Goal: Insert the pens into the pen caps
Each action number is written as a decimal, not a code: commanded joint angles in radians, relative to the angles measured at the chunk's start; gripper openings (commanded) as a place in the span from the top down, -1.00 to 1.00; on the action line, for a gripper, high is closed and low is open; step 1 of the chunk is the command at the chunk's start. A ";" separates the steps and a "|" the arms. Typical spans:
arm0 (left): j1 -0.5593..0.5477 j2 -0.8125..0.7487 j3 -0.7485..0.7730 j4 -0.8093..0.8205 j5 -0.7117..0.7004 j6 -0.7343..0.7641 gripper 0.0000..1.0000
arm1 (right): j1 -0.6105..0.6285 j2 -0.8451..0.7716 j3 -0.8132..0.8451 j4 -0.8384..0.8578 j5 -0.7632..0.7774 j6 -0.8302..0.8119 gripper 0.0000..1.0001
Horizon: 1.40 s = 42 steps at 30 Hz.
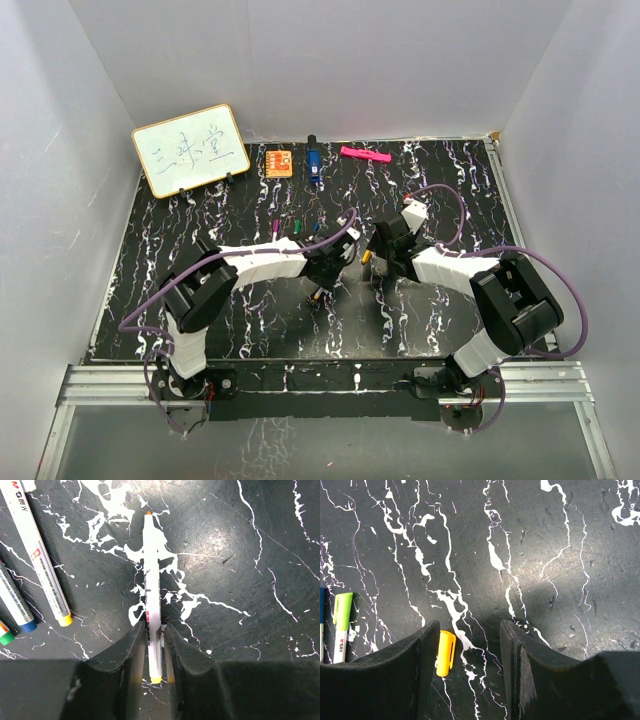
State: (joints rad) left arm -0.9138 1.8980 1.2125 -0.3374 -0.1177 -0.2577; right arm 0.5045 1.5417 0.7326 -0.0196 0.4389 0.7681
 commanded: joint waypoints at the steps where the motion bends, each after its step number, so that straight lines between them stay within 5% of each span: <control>1: -0.008 0.129 -0.073 -0.096 -0.066 0.001 0.60 | 0.000 -0.019 0.004 0.055 -0.009 0.023 0.03; 5: -0.008 0.146 -0.067 -0.126 -0.062 -0.001 0.66 | 0.000 -0.031 0.001 0.053 -0.021 0.025 0.07; 10: -0.008 0.175 -0.049 -0.168 -0.078 0.005 1.00 | 0.003 -0.056 -0.016 0.050 -0.028 0.030 0.08; 17: -0.008 0.100 -0.068 -0.157 -0.090 -0.003 1.00 | 0.028 -0.077 -0.040 0.061 -0.062 0.029 0.13; 33: -0.007 -0.338 -0.109 -0.069 -0.214 -0.008 1.00 | 0.137 0.049 0.072 -0.023 0.059 0.036 0.19; 42: 0.001 -0.382 -0.114 -0.040 -0.199 0.003 1.00 | 0.138 0.114 0.126 -0.085 0.094 0.041 0.20</control>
State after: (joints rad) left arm -0.9237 1.5448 1.1011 -0.3885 -0.3103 -0.2607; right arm 0.6361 1.6283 0.7979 -0.0826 0.4870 0.7959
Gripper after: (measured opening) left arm 0.098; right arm 0.403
